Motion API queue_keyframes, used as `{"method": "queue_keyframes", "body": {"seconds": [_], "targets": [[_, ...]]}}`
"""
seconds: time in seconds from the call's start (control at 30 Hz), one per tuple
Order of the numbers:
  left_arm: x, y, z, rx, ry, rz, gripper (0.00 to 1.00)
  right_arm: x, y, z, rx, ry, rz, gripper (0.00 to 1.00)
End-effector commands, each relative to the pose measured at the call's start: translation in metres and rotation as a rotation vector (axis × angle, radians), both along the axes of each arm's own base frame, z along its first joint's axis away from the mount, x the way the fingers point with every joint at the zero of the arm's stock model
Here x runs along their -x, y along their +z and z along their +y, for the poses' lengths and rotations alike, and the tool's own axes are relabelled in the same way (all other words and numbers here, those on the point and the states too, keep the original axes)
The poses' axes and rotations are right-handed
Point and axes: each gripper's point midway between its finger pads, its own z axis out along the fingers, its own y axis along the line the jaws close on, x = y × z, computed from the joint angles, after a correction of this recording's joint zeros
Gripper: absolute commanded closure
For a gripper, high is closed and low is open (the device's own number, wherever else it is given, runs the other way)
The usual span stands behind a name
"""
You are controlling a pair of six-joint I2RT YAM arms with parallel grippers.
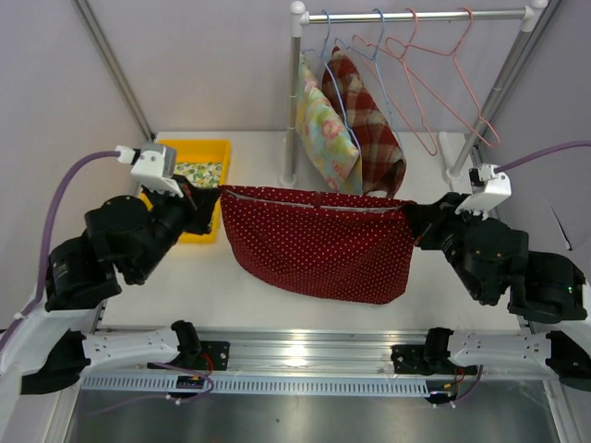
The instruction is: Place the skirt on the hanger
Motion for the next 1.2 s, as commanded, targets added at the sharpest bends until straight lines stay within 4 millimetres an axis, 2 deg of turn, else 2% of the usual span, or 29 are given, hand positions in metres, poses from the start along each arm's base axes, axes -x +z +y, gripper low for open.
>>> {"method": "queue_keyframes", "body": {"seconds": [0.0,0.17,0.27,0.37,0.47,0.5,0.53,0.63,0.67,0.7,0.73,0.8,0.83,0.9,0.93,0.97,1.0,1.03,1.07,1.13,1.17], "targets": [[0.011,0.034,0.018,0.05,-0.029,-0.081,1.0,0.001,0.03,-0.018,-0.008,-0.005,-0.07,1.0],[0.026,0.03,0.011,0.088,-0.132,-0.059,1.0,0.013,0.033,-0.007,-0.039,0.114,-0.06,1.0],[0.031,0.024,0.014,0.111,-0.138,-0.037,1.0,0.018,0.027,-0.001,-0.034,0.156,-0.035,1.0],[0.027,0.018,0.012,0.101,-0.12,-0.014,1.0,0.013,0.018,0.002,0.004,0.122,-0.01,1.0],[0.015,0.011,0.002,0.048,-0.09,0.006,1.0,0.005,0.008,0.014,0.089,0.108,0.016,1.0],[0.011,0.01,-0.002,0.042,-0.099,0.013,1.0,-0.002,0.009,0.015,0.102,0.097,0.028,1.0],[0.004,0.006,-0.009,0.031,-0.107,0.028,1.0,-0.011,0.006,0.026,0.121,0.103,0.044,1.0],[-0.011,0.007,-0.01,0.049,-0.119,0.036,1.0,-0.042,-0.004,0.029,0.108,0.142,0.099,1.0],[-0.014,0.012,-0.006,0.053,-0.103,0.027,1.0,-0.05,-0.006,0.026,0.099,0.146,0.111,1.0],[-0.015,0.011,-0.009,0.05,-0.12,0.032,1.0,-0.053,-0.014,0.032,0.088,0.201,0.138,1.0],[-0.018,0.009,-0.01,0.039,-0.12,0.041,1.0,-0.074,-0.019,0.017,0.078,0.137,0.159,1.0],[-0.036,-0.007,-0.009,0.012,-0.093,0.083,1.0,-0.087,-0.03,0.014,0.05,0.147,0.199,1.0],[-0.041,-0.008,-0.017,0.028,-0.128,0.086,1.0,-0.093,-0.043,0.012,0.029,0.169,0.236,1.0],[-0.059,-0.04,-0.016,0.017,-0.105,0.151,1.0,-0.106,-0.049,0.01,0.01,0.161,0.231,1.0],[-0.065,-0.051,-0.022,0.03,-0.128,0.166,1.0,-0.113,-0.059,0.006,0.005,0.149,0.244,1.0],[-0.074,-0.057,-0.018,0.044,-0.112,0.178,1.0,-0.119,-0.064,0.003,0.004,0.14,0.251,1.0],[-0.081,-0.078,-0.02,0.04,-0.114,0.22,1.0,-0.124,-0.069,0.001,0.004,0.133,0.253,1.0],[-0.086,-0.082,-0.023,0.051,-0.132,0.223,1.0,-0.133,-0.076,-0.004,-0.007,0.123,0.253,1.0],[-0.098,-0.082,-0.018,0.07,-0.108,0.209,1.0,-0.139,-0.083,-0.005,-0.01,0.123,0.264,1.0],[-0.117,-0.1,-0.02,0.068,-0.101,0.246,1.0,-0.152,-0.087,-0.006,-0.016,0.12,0.252,1.0],[-0.126,-0.099,-0.02,0.079,-0.102,0.234,1.0,-0.158,-0.096,-0.009,-0.011,0.105,0.27,1.0]]}}
